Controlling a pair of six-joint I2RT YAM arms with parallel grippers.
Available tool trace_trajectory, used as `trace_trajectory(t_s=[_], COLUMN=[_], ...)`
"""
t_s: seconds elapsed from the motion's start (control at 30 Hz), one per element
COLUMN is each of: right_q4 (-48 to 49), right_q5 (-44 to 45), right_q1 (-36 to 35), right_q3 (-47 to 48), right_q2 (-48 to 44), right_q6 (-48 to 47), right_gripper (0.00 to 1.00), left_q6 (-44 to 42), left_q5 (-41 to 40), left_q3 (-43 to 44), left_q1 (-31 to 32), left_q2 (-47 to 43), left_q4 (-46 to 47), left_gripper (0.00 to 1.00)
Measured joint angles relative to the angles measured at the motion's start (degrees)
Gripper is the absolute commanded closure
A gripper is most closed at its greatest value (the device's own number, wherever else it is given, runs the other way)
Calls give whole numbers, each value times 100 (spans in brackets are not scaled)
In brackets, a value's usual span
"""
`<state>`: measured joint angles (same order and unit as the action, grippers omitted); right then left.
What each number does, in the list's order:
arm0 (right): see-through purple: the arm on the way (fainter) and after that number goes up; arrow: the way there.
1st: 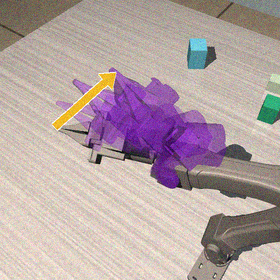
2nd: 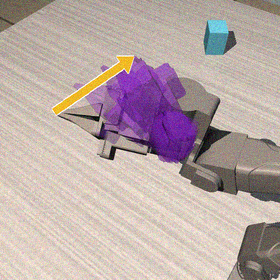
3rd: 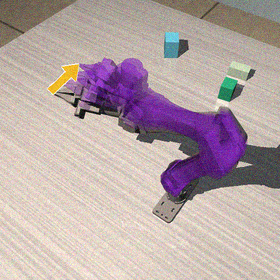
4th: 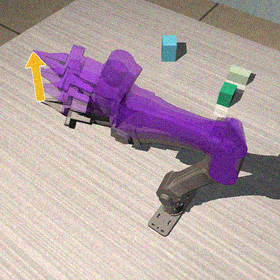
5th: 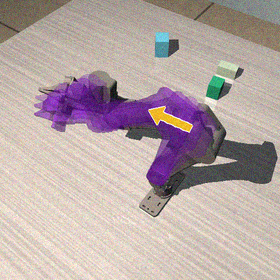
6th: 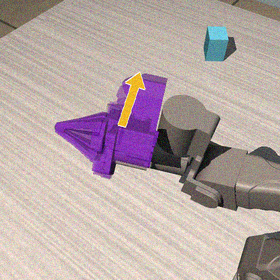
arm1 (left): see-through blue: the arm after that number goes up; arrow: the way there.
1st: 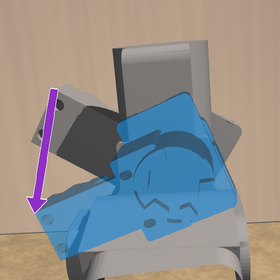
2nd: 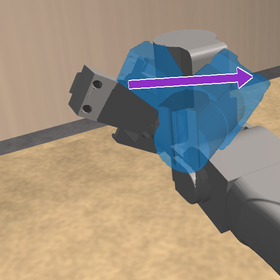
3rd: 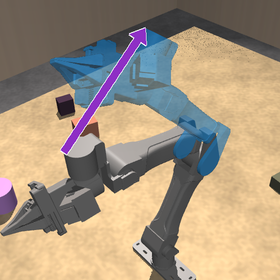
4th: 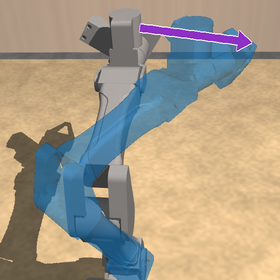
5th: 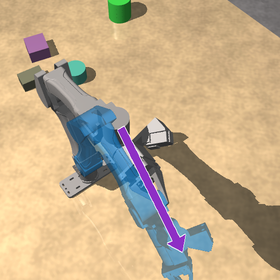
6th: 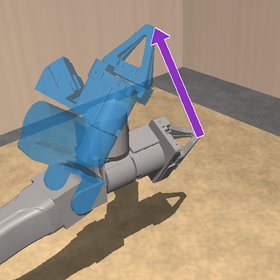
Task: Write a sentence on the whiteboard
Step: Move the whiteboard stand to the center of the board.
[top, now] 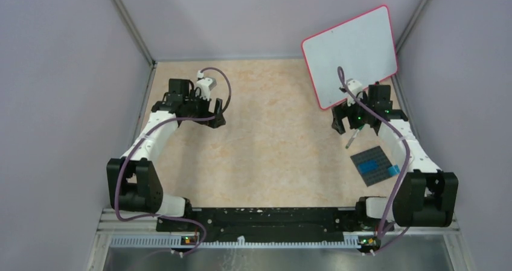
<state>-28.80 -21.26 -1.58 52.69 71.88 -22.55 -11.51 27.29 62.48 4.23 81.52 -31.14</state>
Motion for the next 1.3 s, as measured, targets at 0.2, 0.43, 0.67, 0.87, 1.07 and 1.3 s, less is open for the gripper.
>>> trace_trajectory(t_s=[0.2, 0.43, 0.67, 0.87, 1.07, 1.3], right_q4=[81, 505, 839, 1049, 1191, 1244], right_q5=[39, 232, 367, 404, 341, 170], right_q1=[824, 1016, 1049, 1104, 1115, 1115], right_q3=[669, 1351, 1893, 2288, 2542, 2892], right_q2=[879, 2046, 3075, 3654, 3976, 4376], right_q6=[-350, -704, -911, -1001, -1141, -1300], right_gripper=[23, 38, 41, 43, 48, 55], left_q6=[26, 26, 24, 22, 24, 24], left_q5=[142, 236, 291, 319, 317, 313], left_q3=[-2, -2, -2, -2, -2, -2], left_q1=[-2, -2, -2, -2, -2, -2], left_q2=[-42, -42, -105, -155, -155, -149], left_q4=[50, 48, 50, 48, 52, 52], left_gripper=[1, 1, 1, 1, 1, 1])
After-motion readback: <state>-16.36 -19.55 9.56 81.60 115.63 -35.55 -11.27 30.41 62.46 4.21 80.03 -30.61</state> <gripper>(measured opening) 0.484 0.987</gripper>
